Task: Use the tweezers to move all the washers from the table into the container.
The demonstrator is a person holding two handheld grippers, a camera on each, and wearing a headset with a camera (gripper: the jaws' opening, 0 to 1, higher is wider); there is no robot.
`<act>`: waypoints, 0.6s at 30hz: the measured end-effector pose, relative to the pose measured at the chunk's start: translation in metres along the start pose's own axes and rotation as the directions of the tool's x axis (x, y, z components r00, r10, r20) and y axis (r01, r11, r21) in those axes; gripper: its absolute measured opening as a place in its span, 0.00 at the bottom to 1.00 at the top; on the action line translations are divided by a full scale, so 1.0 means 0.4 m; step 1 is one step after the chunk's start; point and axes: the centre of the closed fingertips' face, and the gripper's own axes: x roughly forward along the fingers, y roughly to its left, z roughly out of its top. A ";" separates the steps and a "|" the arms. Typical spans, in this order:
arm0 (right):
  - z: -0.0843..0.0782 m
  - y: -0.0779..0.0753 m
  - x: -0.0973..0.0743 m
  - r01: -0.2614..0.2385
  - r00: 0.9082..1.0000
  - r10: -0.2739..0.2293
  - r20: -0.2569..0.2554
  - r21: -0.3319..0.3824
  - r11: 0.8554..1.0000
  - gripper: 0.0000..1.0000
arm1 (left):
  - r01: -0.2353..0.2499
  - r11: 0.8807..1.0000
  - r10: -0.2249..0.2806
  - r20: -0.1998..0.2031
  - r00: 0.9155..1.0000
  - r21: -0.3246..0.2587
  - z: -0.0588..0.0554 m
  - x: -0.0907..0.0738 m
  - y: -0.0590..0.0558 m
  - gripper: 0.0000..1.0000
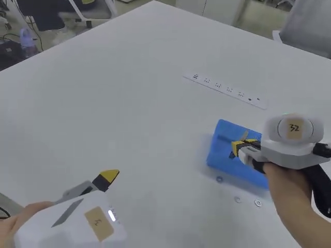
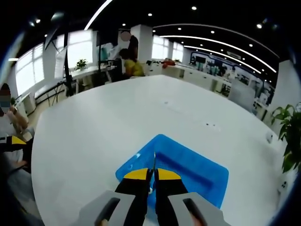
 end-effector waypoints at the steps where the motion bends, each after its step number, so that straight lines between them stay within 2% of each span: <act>1: 0.001 0.001 0.000 0.006 1.000 -0.006 0.018 -0.003 1.000 0.00 | -0.001 1.000 0.001 -0.001 1.000 -0.001 -0.001 0.000 0.000 0.94; 2: -0.004 0.002 0.001 0.008 1.000 -0.008 0.007 -0.008 1.000 0.00 | -0.001 1.000 0.001 -0.001 1.000 -0.001 -0.001 0.000 0.000 0.94; 6: -0.005 0.001 -0.003 0.020 0.999 -0.020 0.029 0.000 1.000 0.00 | -0.001 1.000 0.001 -0.008 1.000 0.002 -0.004 0.001 0.000 0.93; 10: -0.008 -0.009 0.001 0.032 0.998 -0.031 0.051 -0.024 0.999 0.00 | -0.003 1.000 0.003 -0.008 1.000 0.003 -0.002 0.001 0.000 0.93; 14: -0.010 -0.021 -0.002 0.048 0.996 -0.049 0.069 0.015 0.999 0.00 | -0.005 1.000 0.005 -0.003 1.000 0.001 -0.001 0.000 0.001 0.93; 18: -0.006 -0.012 0.002 0.042 0.997 -0.043 0.070 0.005 0.999 0.00 | -0.006 1.000 0.006 0.002 1.000 0.000 0.002 -0.001 0.002 0.92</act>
